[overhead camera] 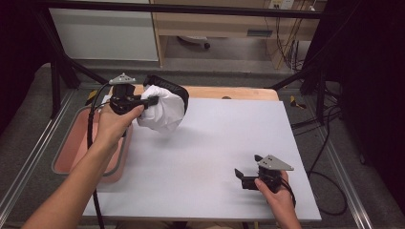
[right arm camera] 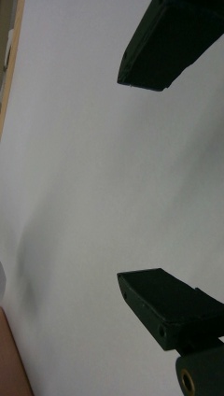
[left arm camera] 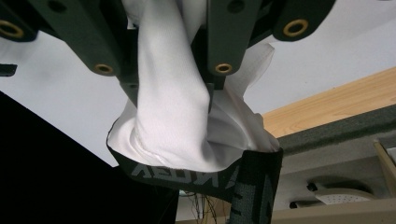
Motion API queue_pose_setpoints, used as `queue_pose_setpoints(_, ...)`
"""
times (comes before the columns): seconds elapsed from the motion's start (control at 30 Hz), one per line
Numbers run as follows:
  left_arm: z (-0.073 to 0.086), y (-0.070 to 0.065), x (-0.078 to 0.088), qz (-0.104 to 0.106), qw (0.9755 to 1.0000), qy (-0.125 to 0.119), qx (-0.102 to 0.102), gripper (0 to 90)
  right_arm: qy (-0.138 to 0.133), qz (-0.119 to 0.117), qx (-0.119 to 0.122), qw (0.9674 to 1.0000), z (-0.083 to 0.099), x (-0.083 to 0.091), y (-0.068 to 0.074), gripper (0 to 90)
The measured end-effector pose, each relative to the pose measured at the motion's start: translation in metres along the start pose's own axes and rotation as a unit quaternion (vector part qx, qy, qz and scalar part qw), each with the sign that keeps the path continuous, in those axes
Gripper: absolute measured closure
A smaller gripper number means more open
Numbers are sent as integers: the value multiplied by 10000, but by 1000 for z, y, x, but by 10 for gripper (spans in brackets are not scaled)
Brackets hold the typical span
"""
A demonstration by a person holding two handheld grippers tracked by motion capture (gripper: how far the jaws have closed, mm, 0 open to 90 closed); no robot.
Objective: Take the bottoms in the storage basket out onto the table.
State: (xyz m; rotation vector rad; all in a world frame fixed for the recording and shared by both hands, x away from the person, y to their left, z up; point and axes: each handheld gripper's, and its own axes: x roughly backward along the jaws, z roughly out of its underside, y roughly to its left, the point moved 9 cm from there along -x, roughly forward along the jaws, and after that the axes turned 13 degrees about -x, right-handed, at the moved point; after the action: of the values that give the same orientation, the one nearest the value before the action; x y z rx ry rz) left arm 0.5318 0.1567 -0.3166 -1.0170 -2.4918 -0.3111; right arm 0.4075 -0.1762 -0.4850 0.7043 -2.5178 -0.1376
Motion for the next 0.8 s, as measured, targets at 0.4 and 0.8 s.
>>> queue_pose_setpoints(0.4,5,-9,-12,141,9998,-17,100,740,3,1,3,10000,0,0,0,59)
queue_pose_setpoints(0.8,2,-15,-16,249,9995,-99,174,739,8,-1,8,10000,0,0,1,59)
